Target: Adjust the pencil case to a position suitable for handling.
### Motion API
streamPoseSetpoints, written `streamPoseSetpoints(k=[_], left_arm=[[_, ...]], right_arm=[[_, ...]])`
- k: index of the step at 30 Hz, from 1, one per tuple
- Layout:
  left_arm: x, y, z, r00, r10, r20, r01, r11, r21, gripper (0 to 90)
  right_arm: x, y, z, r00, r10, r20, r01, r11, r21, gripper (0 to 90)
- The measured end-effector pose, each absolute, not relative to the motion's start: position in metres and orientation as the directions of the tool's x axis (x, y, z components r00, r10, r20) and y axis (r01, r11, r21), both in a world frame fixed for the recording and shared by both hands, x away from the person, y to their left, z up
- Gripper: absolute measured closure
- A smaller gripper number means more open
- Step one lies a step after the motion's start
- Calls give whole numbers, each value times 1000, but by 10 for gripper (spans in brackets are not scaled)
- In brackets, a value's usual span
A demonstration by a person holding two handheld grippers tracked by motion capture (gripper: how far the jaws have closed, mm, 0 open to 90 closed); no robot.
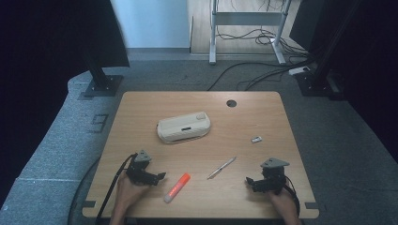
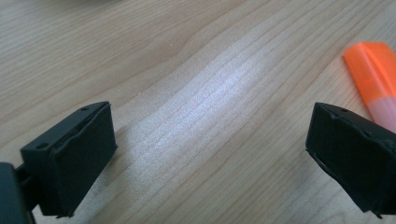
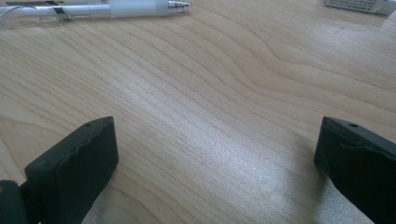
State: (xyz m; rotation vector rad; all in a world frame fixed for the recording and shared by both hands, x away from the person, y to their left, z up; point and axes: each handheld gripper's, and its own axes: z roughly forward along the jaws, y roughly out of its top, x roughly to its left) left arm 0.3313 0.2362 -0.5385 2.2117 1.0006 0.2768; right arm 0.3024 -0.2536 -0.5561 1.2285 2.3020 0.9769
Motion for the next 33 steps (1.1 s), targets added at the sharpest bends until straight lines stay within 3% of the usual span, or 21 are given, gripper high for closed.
streamPoseSetpoints(k=[33], left_arm=[[377, 225, -493, 717, 692, -83, 543, -480, 689, 31]], right_arm=[[302, -254, -556, -561, 828, 12, 584, 385, 715, 0]])
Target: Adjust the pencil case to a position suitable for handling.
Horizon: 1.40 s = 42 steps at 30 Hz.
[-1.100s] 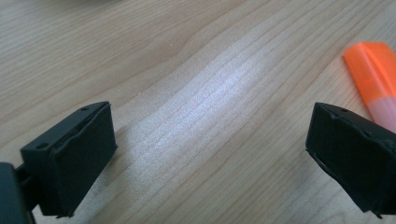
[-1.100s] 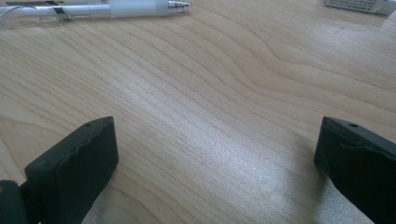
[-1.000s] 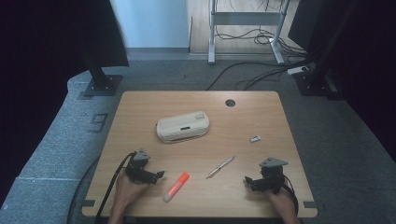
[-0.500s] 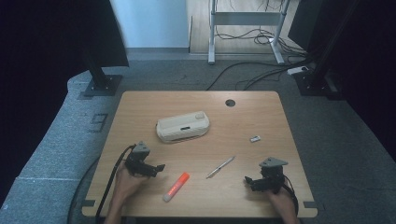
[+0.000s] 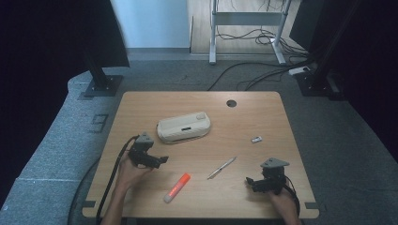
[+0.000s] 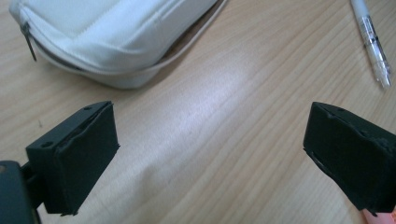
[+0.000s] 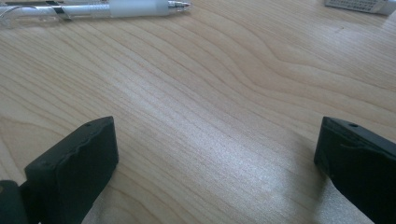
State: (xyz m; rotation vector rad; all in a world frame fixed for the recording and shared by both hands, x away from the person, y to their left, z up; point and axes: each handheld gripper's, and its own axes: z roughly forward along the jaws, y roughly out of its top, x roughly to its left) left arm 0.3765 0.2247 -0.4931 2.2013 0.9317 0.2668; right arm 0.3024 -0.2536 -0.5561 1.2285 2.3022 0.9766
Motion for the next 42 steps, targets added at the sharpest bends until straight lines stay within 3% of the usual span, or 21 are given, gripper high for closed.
streamPoseSetpoints(k=[19, 28, 42], left_arm=[[420, 216, -481, 734, 672, -104, 542, -486, 686, 51], [439, 206, -477, 752, 656, -70, 524, -529, 667, 69], [467, 200, -478, 771, 625, -123, 533, -526, 663, 121]], right_arm=[[302, -254, -556, -561, 828, 12, 584, 385, 714, 0], [302, -254, -556, -561, 828, 12, 584, 385, 715, 0], [303, -254, -556, -562, 827, 10, 582, 387, 715, 0]])
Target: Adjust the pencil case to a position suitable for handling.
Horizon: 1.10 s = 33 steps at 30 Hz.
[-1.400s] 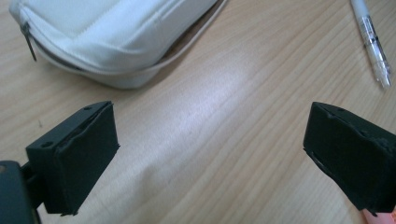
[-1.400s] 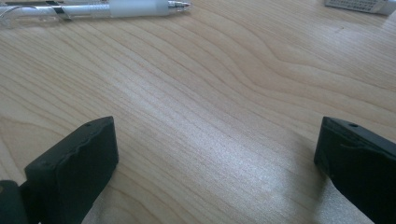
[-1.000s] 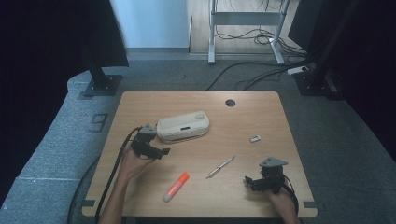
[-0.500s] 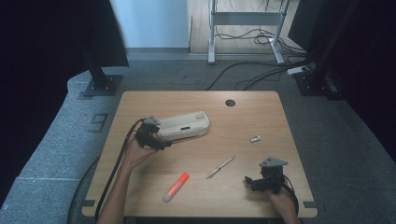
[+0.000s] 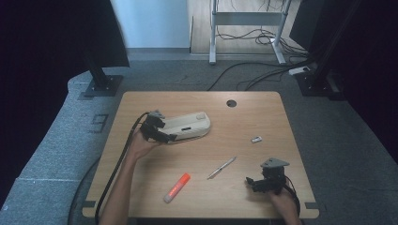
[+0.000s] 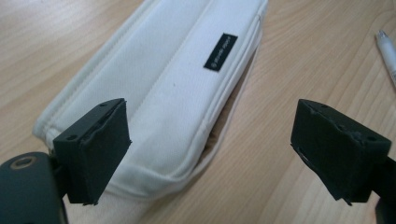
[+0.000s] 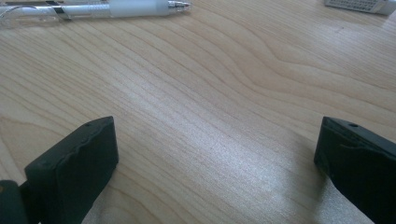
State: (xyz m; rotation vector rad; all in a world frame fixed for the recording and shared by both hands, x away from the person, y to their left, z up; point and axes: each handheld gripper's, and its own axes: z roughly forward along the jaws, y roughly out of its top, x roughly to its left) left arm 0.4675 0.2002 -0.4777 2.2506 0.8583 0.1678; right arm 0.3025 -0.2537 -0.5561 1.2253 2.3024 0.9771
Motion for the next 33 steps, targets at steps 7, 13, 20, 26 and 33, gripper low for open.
streamPoseSetpoints(k=[7, 13, 20, 26, 33], left_arm=[[482, 191, -488, 788, 600, -137, 526, -542, 655, 143], [491, 193, -503, 794, 586, -161, 536, -550, 640, 166], [486, 184, -511, 804, 590, -75, 513, -625, 588, 265], [478, 181, -513, 793, 605, -71, 523, -617, 588, 349], [465, 184, -514, 783, 614, -97, 539, -592, 599, 422]], right_arm=[[303, -254, -556, -562, 827, 11, 582, 386, 715, 0], [303, -254, -556, -563, 826, 9, 581, 388, 716, 0], [303, -254, -556, -562, 827, 11, 582, 387, 716, 0], [303, -254, -556, -562, 827, 10, 582, 387, 716, 0], [302, -254, -556, -561, 828, 12, 584, 385, 715, 0]])
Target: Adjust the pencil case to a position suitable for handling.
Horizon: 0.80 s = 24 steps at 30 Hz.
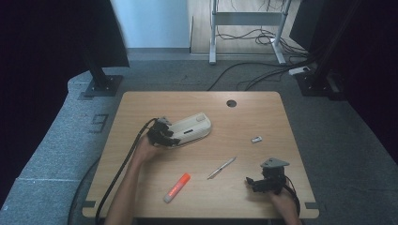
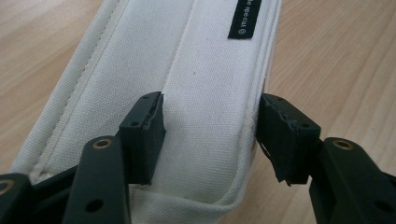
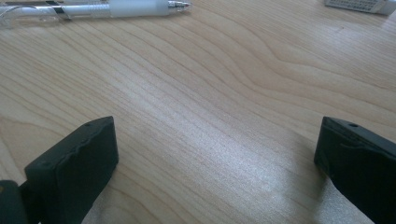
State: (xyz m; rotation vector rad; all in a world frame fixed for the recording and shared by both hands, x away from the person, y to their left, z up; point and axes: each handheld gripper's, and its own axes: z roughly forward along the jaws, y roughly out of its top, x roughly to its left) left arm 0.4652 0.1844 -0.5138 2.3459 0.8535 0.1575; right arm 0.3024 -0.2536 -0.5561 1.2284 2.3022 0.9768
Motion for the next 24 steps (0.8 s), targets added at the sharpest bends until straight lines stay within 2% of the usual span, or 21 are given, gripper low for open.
streamPoseSetpoints(k=[6, 14, 24], left_arm=[[451, 180, -513, 771, 635, -48, 535, -605, 589, 435], [426, 185, -516, 760, 648, -46, 531, -578, 619, 442], [397, 193, -520, 737, 668, -106, 557, -510, 656, 473]], right_arm=[[302, -254, -556, -561, 828, 12, 584, 385, 715, 0], [302, -254, -556, -561, 828, 12, 584, 385, 715, 0], [302, -254, -556, -561, 828, 12, 584, 385, 715, 0]])
